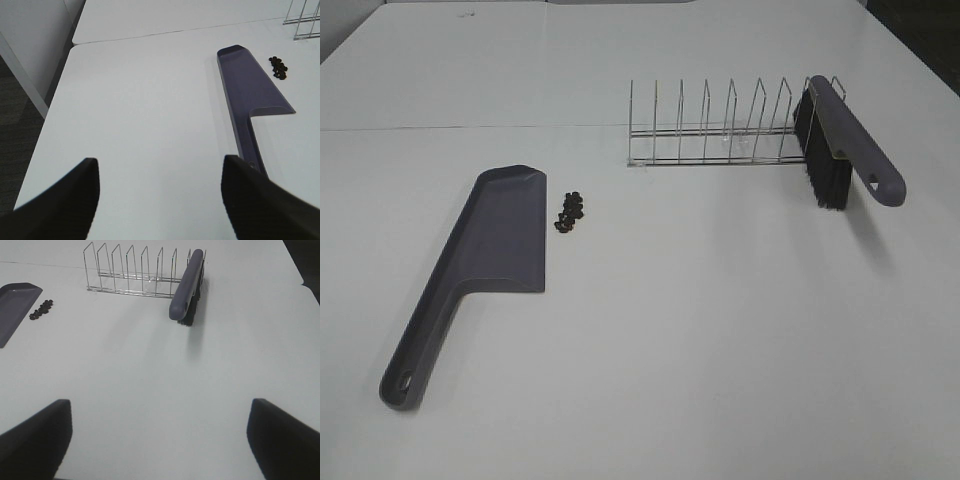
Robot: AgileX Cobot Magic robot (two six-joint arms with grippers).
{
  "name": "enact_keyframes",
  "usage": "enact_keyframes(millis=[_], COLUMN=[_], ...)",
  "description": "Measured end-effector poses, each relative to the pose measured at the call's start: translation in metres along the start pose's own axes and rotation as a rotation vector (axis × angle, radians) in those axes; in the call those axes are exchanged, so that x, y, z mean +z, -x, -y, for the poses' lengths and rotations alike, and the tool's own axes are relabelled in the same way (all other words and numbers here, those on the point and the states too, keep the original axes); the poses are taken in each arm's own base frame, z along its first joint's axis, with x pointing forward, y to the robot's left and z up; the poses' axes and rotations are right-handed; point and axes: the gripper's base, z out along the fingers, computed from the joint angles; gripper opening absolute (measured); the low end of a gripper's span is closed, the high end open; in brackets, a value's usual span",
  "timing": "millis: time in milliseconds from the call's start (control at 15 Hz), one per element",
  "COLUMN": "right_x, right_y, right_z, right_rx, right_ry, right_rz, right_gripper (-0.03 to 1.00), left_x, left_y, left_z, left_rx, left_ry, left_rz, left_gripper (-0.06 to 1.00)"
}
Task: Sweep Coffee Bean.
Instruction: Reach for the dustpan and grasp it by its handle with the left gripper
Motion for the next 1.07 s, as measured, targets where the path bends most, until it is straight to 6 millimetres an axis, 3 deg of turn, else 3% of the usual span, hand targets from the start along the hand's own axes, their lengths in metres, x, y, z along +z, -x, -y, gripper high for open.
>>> enact_keyframes(millis=[333,533,867,1067], right_x=[0.000,0.000,0.000,0.000], right_y=[0.000,0.000,0.000,0.000], right_z=[0.000,0.000,0.000,0.000], right_rx=[0.000,0.000,0.000,0.000], right_ry=[0.000,0.000,0.000,0.000], right_rz=[0.000,0.000,0.000,0.000], right_gripper=[0.80,0.80,0.80,0.80], left_x=[-0.003,0.003,0.068,0.128], left_y=[0.005,0.037,0.080,0.094], left_z=[0.000,-0.001,0.000,0.003], left_rx=[0.000,0.004,0.017,0.022], left_ry=[0.001,0.002,-0.013,-0.027], left_rz=[0.032,0.097,-0.136,-0.307], left_gripper=[0.64,0.64,0.64,0.64])
